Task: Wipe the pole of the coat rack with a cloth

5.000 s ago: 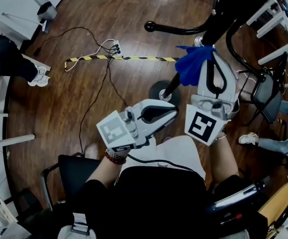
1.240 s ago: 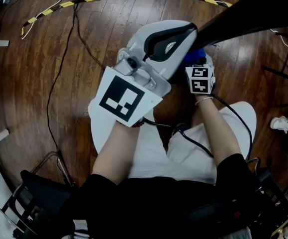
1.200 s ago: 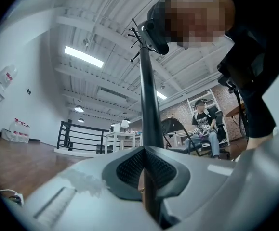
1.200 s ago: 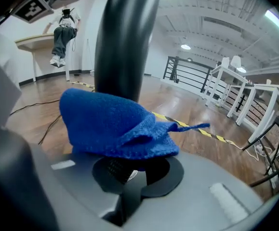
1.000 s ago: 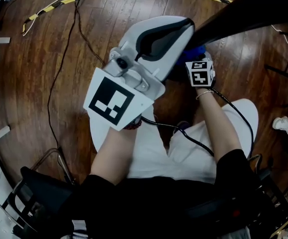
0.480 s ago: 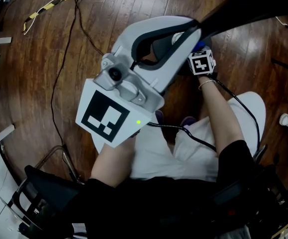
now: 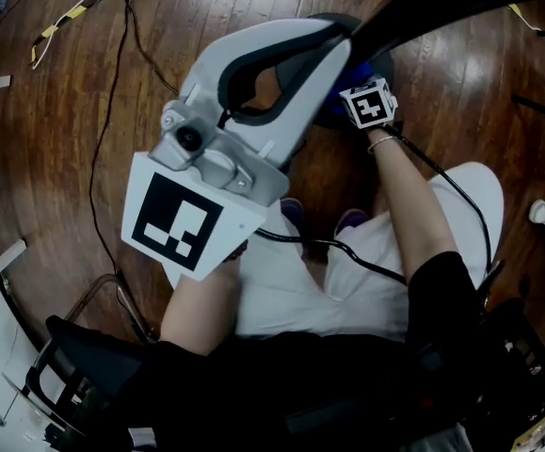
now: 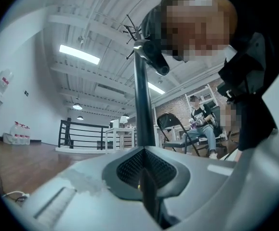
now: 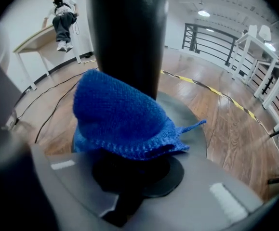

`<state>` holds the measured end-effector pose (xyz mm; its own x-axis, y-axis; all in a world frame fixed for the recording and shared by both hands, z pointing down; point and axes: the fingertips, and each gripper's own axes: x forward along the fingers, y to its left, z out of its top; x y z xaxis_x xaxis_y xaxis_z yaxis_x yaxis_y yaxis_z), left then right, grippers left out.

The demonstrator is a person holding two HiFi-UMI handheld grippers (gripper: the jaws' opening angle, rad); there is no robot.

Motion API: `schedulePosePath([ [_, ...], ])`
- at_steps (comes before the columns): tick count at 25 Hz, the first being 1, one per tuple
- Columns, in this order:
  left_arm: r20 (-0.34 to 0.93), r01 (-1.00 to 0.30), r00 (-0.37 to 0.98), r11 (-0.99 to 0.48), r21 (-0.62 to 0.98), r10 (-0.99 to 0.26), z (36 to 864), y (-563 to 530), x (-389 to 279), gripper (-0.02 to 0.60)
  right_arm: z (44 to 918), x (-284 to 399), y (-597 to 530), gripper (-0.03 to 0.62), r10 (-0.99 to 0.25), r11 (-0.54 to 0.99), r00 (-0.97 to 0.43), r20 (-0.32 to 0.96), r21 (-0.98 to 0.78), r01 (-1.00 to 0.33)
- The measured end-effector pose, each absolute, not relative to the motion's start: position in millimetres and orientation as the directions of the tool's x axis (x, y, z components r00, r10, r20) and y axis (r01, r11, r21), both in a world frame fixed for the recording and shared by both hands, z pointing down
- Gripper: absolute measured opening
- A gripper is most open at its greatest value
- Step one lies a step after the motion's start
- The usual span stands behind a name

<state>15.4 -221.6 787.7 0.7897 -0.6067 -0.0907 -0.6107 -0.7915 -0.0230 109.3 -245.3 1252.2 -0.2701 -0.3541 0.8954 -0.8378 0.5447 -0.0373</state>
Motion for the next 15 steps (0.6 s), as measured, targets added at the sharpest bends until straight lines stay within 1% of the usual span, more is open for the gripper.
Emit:
schedulePosePath([
  [2,-0.110,-0.637,0.765,-0.771,0.019,-0.635,788.2,-229.1,7.2,0.006,1250.3,114.9,-247.4,0.021,-0.375,0.497,-0.276,0.885,-0.060,-0.866],
  [5,-0.145,-0.651,0.747,-0.758,0.045,-0.649,782.8,-234.4,4.1,0.006,1231.7,130.7,-253.8,0.021,-0.466,0.303,-0.255,0.847,-0.118,-0.946],
  [7,-0.146,-0.643,0.754,-0.765,0.038,-0.641,782.2,-234.2,8.1,0.006,1235.4,136.6,-247.7,0.021,-0.472,0.206,-0.249,0.846,-0.169,-0.964],
  [10,-0.135,-0.640,0.758,-0.767,0.037,-0.638,783.9,-233.8,10.2,0.006,1251.1,132.3,-238.4,0.021,-0.441,0.190,-0.269,0.856,-0.205,-0.960],
  [15,-0.128,-0.635,0.764,-0.772,0.020,-0.632,781.2,-230.6,12.4,0.006,1251.7,117.4,-241.4,0.021,-0.456,0.158,-0.307,0.835,-0.264,-0.952],
])
